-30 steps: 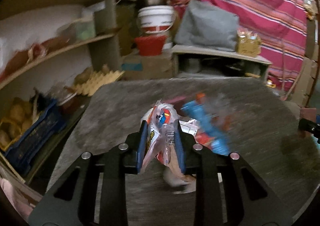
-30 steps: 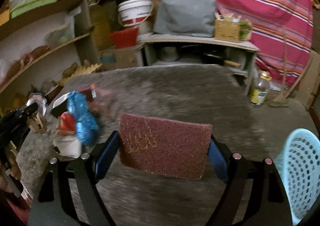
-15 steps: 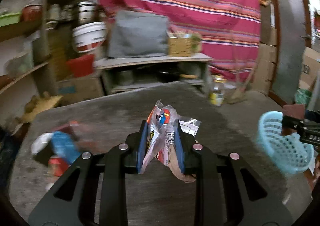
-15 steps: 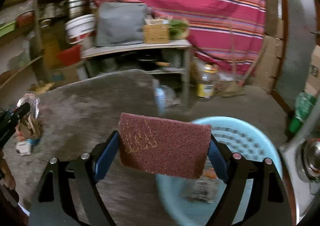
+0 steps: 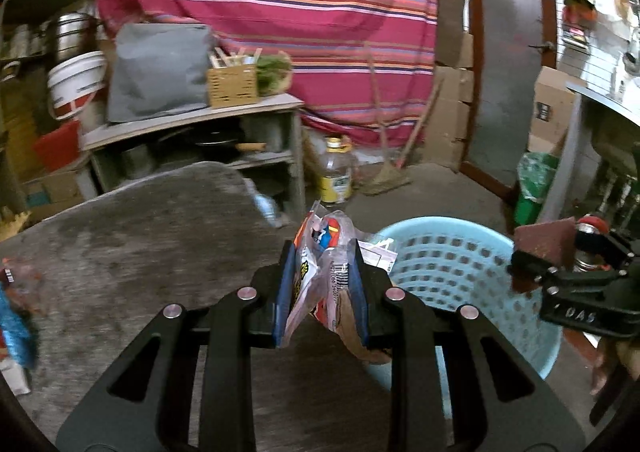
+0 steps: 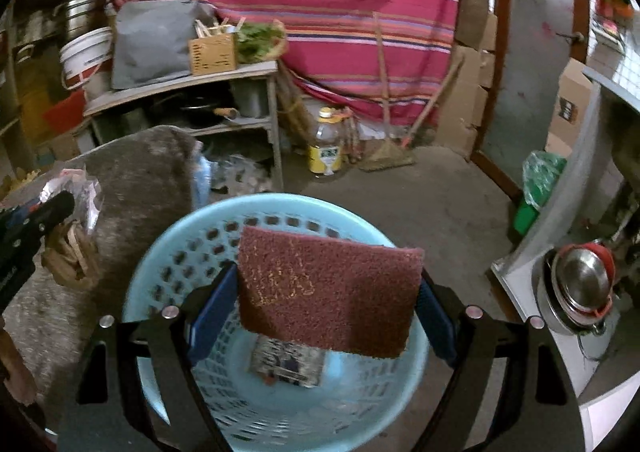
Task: Collect trash
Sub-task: 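Carry both items over the light blue basket and open both grippers to drop them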
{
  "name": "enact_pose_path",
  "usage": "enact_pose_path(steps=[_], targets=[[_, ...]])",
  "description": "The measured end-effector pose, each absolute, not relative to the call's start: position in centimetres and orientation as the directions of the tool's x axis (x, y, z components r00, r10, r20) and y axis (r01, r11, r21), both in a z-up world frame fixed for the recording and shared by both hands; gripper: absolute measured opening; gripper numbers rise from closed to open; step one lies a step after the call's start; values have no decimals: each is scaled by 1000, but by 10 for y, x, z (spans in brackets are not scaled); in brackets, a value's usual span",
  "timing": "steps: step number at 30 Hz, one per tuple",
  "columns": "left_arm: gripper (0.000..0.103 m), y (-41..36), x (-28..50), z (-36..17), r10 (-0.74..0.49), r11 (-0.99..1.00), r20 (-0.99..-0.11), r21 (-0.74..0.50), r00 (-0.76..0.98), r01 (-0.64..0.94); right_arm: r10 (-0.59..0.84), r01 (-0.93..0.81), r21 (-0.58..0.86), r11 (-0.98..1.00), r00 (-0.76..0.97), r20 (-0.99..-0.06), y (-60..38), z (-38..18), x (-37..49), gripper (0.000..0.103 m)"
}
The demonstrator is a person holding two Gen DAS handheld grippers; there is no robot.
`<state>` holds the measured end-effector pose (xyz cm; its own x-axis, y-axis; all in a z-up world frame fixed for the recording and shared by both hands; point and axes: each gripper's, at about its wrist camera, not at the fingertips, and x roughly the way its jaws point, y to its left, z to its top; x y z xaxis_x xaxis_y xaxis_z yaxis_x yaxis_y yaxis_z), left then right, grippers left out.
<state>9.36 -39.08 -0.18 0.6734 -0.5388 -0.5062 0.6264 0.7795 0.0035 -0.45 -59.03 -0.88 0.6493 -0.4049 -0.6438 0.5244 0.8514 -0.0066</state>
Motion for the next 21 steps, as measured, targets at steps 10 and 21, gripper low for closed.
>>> enact_pose_path(steps=[10,21], targets=[[26,-454,85,-12,-583,723,-527,9,618,691,-406,571,46,820,635,-657,-619,-19,-22,82],[79,-422,95,-1,-538,780,-503,7,677,625,-381,546,51,836,646,-662,-605,-20,-7,82]])
